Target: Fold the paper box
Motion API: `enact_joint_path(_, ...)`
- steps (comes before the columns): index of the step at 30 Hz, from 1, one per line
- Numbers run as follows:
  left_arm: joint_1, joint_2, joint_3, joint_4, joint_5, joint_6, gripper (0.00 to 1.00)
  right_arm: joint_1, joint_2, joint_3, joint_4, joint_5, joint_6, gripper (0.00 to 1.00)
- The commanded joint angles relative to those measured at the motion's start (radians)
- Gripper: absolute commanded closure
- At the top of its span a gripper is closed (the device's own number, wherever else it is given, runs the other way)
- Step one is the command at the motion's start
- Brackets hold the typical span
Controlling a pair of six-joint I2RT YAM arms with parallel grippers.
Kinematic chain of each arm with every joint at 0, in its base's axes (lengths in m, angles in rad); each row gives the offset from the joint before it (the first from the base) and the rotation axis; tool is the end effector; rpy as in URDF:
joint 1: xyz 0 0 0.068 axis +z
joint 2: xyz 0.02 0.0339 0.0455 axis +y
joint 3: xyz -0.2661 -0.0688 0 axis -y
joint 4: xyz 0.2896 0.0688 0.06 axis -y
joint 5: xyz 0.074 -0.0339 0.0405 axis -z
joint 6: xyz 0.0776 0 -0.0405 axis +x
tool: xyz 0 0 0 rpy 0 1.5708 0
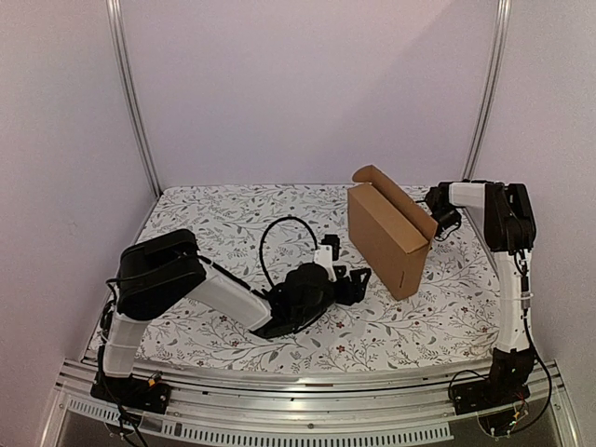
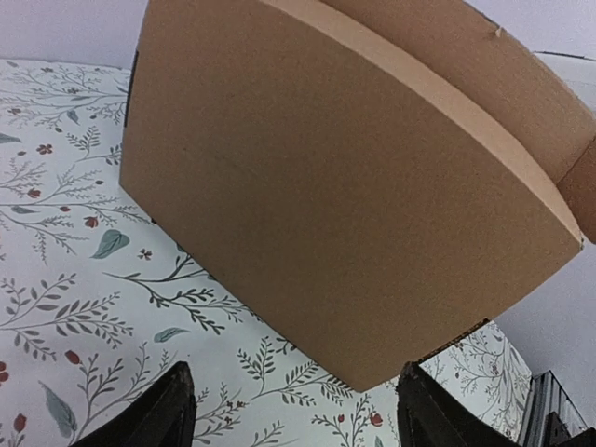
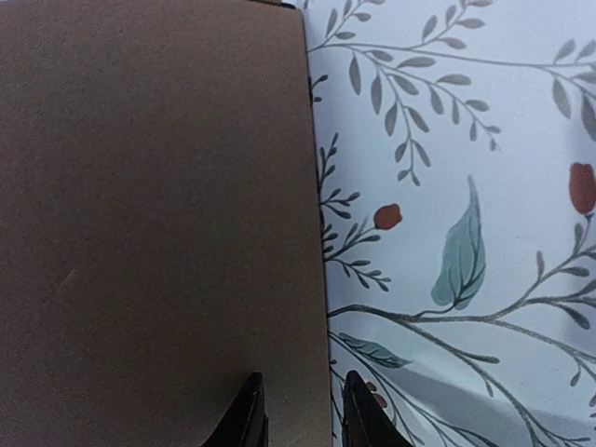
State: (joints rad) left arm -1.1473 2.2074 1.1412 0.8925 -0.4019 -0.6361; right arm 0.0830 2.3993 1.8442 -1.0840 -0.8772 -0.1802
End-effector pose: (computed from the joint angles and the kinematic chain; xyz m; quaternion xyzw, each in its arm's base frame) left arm 0.2389 -0.4561 0.0778 0.0655 0.7584 -0.3944 0.5147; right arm 0.4788 0.0997 0.0684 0.1044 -0.8989 -0.4254 0.0103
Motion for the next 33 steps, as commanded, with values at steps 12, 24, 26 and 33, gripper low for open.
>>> enact_joint_path(12,-0.043,-0.116,-0.048,-0.172,-0.017,0.2,0.28,0.296,0.092,0.193,-0.211,-0.015,-0.228,0.7)
enact_joint_path(24,-0.169,-0.285,-0.172,-0.363,-0.153,0.275,0.28,0.372,0.058,0.183,-0.268,-0.017,-0.323,0.69)
enact_joint_path(26,-0.182,-0.289,-0.173,-0.398,-0.168,0.278,0.28,0.372,0.038,0.174,-0.258,-0.012,-0.32,0.69)
enact_joint_path(33,-0.21,-0.303,-0.185,-0.425,-0.201,0.3,0.28,0.372,0.001,0.159,-0.248,-0.001,-0.32,0.68)
